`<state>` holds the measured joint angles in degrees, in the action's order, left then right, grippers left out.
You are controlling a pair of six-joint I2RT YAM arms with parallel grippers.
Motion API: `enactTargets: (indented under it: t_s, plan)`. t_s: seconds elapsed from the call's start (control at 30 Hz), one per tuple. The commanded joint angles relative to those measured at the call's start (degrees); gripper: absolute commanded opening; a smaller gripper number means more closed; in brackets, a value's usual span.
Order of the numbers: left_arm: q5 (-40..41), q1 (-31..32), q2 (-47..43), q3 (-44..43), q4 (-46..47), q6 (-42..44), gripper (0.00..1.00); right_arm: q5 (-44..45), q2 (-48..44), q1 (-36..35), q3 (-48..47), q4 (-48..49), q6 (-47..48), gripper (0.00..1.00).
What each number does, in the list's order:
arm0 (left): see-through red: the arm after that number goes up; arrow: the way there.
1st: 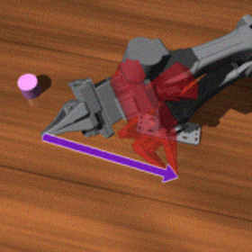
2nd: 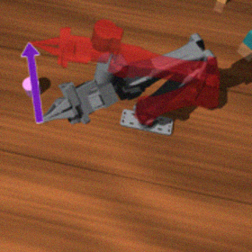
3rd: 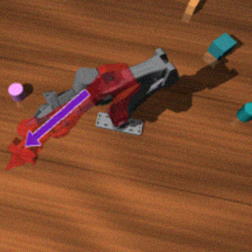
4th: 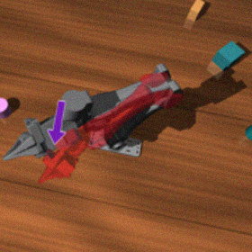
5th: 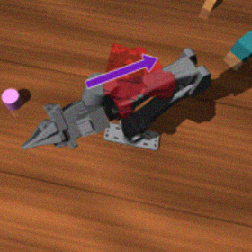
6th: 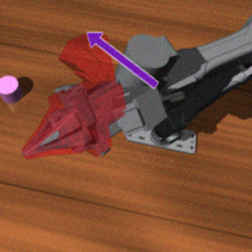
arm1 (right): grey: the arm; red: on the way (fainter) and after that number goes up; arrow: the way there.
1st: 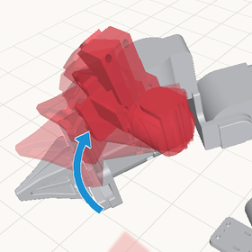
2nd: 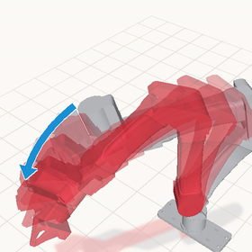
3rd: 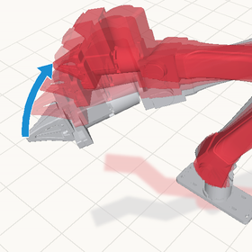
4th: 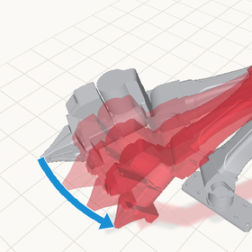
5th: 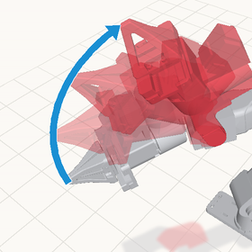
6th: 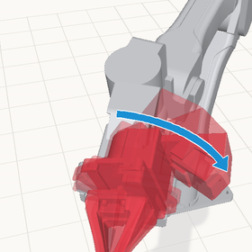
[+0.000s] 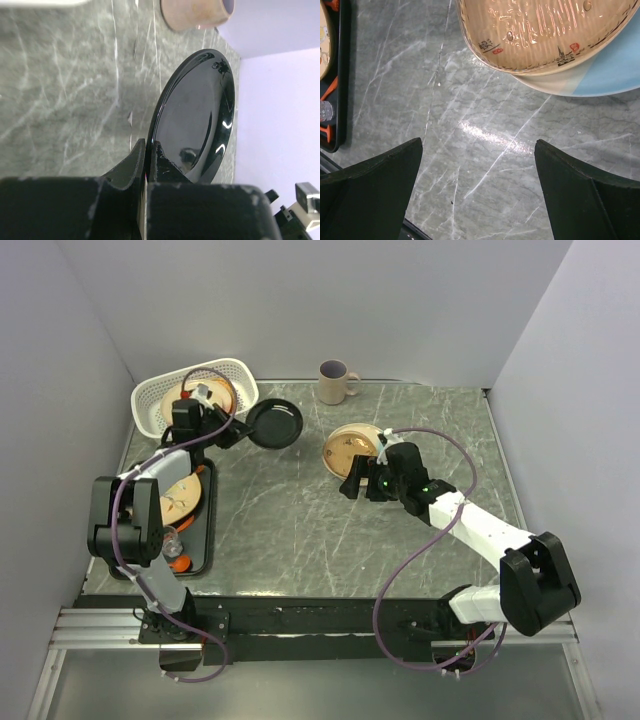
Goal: Place the plates into the plastic bin on the countertop
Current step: Place the plate in the plastic bin.
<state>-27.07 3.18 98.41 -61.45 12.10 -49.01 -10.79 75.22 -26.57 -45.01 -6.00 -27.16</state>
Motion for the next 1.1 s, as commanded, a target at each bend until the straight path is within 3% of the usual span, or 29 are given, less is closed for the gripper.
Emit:
enactTargets:
  t_s: [0.0, 0.33, 0.7, 1.07]
  plan:
    - [-0.53, -2.38, 0.20, -4.38, 2.40, -0.90, 0.01, 0.68, -1.57, 0.38, -2.10, 1.26, 0.00, 1.00]
    - [1.05, -6.52, 1.08, -8.34, -2.16, -0.20, 0.01, -0.02, -1.48, 0.46, -2.09, 1.69, -0.18, 1.00]
    - [2.81, -11.18, -0.85, -4.12, -0.41, -2.14, 0.01, -0.90, -0.69, 0.46, -3.06, 1.87, 0.44, 1.00]
    - [2.11, -14.86, 3.80, -6.84, 0.91, -3.72, 0.01, 0.15, -1.21, 0.46, -1.57, 1.26, -0.09, 1.00]
